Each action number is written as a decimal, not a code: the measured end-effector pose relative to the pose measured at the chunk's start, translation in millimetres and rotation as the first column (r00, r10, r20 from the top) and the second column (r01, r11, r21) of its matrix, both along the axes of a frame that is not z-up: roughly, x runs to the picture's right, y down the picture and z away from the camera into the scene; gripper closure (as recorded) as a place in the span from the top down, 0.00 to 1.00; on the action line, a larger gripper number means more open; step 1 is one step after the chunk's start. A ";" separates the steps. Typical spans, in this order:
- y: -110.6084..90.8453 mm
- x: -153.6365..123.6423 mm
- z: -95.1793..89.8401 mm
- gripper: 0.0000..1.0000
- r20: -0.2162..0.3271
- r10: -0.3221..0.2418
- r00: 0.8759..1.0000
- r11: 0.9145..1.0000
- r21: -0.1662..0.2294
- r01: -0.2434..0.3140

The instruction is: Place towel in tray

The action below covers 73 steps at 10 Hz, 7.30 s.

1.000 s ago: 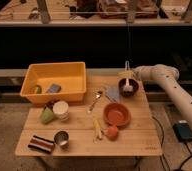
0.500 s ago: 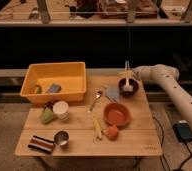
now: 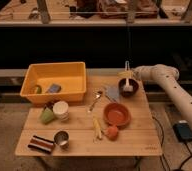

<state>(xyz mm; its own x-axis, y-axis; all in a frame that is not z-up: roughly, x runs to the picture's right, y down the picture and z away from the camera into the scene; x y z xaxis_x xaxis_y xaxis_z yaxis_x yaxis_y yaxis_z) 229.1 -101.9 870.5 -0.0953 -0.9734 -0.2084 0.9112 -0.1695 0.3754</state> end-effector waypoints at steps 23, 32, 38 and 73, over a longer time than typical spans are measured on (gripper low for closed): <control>76.3 -73.3 63.3 0.80 -0.129 -0.851 0.509 0.522 -0.103 0.846; 64.3 -104.3 60.2 0.80 -0.075 -0.937 0.341 0.346 -0.080 0.935; 102.8 -121.9 96.1 0.80 0.008 -0.948 0.317 0.315 -0.086 0.945; -58.2 -205.3 -85.5 0.00 0.013 -0.845 0.534 0.499 0.378 0.780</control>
<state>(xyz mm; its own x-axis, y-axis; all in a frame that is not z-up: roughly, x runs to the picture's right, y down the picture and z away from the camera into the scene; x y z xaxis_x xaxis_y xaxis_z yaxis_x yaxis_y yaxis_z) 23.8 -160.1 785.1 -0.7421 -0.3652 -0.5621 0.2324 -0.9267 0.2954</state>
